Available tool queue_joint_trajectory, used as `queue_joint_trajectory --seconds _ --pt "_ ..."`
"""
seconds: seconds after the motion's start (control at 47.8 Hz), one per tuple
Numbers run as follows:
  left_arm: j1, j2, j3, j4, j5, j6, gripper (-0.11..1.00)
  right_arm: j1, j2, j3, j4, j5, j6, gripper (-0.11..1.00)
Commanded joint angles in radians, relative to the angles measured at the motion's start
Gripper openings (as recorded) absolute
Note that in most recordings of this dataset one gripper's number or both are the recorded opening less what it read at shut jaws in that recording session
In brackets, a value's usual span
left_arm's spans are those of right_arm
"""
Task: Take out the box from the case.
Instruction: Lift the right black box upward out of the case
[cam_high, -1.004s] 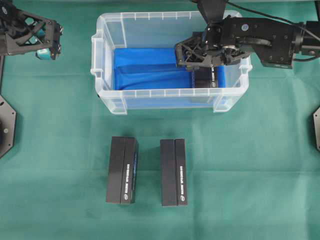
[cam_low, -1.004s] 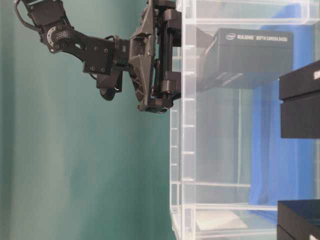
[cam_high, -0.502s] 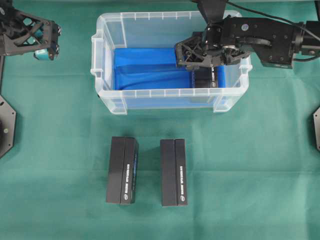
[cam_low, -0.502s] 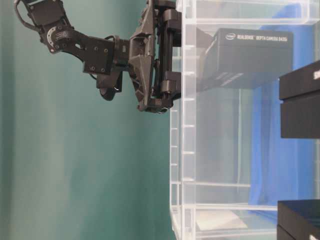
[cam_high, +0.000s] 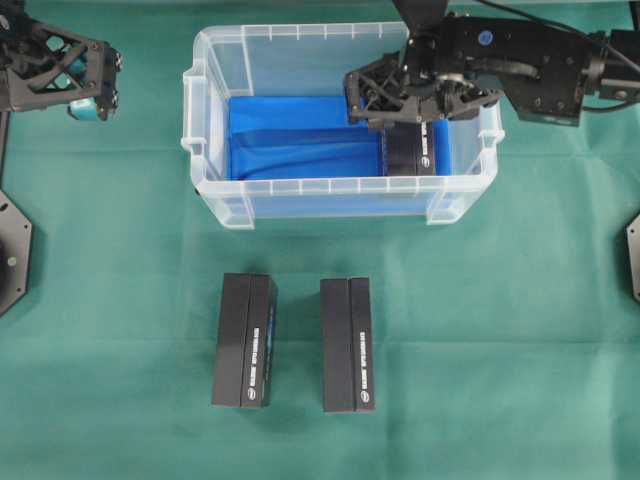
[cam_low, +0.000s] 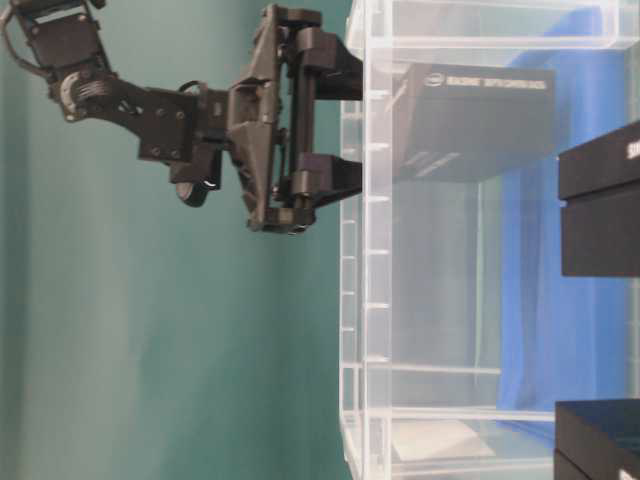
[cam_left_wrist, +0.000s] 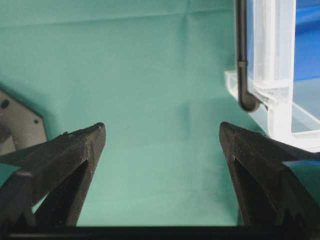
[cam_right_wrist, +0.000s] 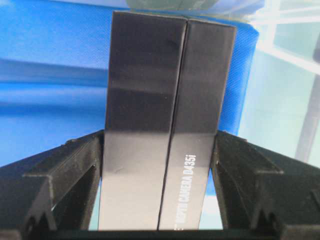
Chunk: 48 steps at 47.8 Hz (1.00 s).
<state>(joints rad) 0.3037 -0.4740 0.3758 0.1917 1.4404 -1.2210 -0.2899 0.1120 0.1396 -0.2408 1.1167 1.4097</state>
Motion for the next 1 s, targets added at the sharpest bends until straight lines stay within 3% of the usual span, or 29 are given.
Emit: queue_joint_trajectory --seconds 0.0,0.586,0.983 --pt "-0.003 -0.011 -0.014 0.002 -0.003 0.003 0.95 -0.002 -0.055 -0.044 0.000 0.032 -0.003 0.67" --pt "-0.002 -0.006 -0.014 0.002 -0.020 0.020 0.95 0.002 -0.141 -0.163 0.000 0.222 -0.018 0.67" --pt "-0.003 -0.002 -0.012 0.002 -0.020 0.018 0.95 0.003 -0.141 -0.298 -0.002 0.337 -0.081 0.67"
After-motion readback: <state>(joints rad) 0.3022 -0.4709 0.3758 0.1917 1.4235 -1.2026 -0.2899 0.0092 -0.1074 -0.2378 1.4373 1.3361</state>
